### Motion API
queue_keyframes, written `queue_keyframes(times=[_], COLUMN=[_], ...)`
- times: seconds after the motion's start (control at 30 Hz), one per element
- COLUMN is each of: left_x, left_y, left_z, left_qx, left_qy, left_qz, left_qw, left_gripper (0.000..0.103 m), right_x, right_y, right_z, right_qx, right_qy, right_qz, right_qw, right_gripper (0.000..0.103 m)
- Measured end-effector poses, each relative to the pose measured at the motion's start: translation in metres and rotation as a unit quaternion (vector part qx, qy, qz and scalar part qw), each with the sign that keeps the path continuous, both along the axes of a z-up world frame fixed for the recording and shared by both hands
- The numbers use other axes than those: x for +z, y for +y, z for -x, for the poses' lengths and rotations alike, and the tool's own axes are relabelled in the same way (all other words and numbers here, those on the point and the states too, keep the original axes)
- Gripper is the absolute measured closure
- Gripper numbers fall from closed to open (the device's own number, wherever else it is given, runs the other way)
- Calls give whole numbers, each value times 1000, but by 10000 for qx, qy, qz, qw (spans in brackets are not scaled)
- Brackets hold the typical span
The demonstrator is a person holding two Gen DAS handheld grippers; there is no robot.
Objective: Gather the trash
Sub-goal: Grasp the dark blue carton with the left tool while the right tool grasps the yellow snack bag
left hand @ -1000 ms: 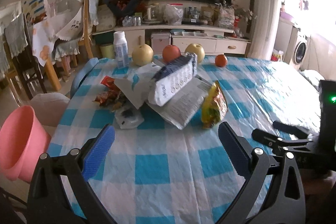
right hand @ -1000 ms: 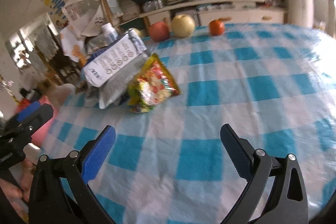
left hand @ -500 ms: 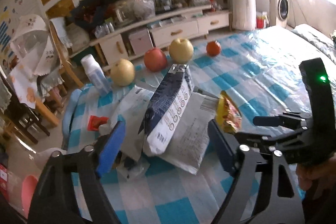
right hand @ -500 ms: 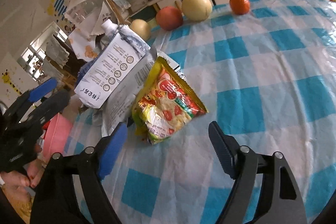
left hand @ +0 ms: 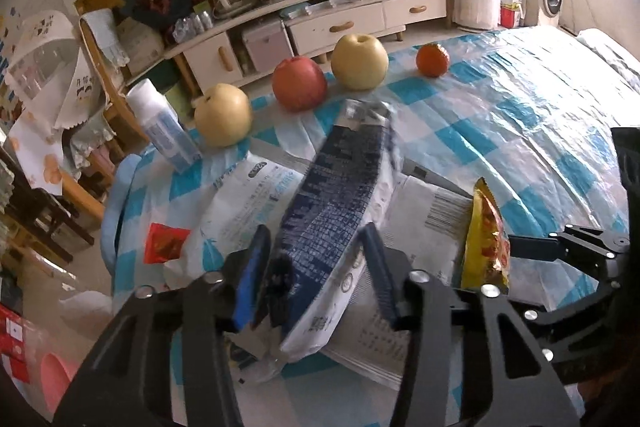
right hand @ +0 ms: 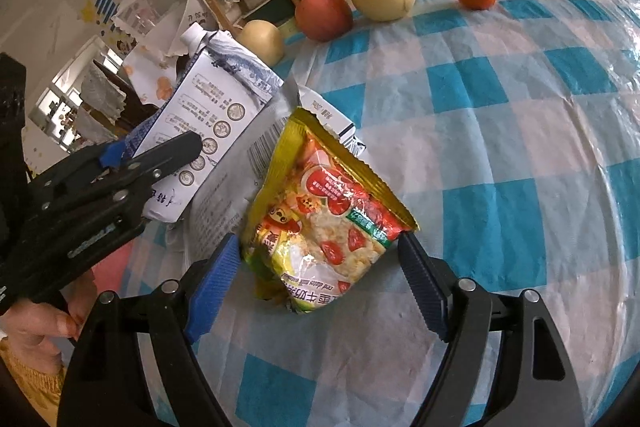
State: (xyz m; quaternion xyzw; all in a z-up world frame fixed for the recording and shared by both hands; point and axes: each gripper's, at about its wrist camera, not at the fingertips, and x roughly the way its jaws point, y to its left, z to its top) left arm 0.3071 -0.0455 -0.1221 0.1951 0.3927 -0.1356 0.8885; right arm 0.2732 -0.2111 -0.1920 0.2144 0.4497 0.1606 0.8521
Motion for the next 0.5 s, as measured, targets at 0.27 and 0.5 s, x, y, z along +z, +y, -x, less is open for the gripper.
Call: queue_keyframes(times=[0.27, 0.5], left_x=[-4, 1], left_y=[5, 24], left_z=[5, 25], left_qx=[337, 581], left_qy=[67, 13], left_qz=[263, 812], left_qw=[9991, 9950], left_gripper=[76, 76], right_x=[0, 3], right_y=[-2, -3], right_z=[1, 9], right_qx=[-54, 5], right_qy=[29, -71], right_qz=[-61, 57], right_qw=[10000, 10000], right_gripper=[38, 52])
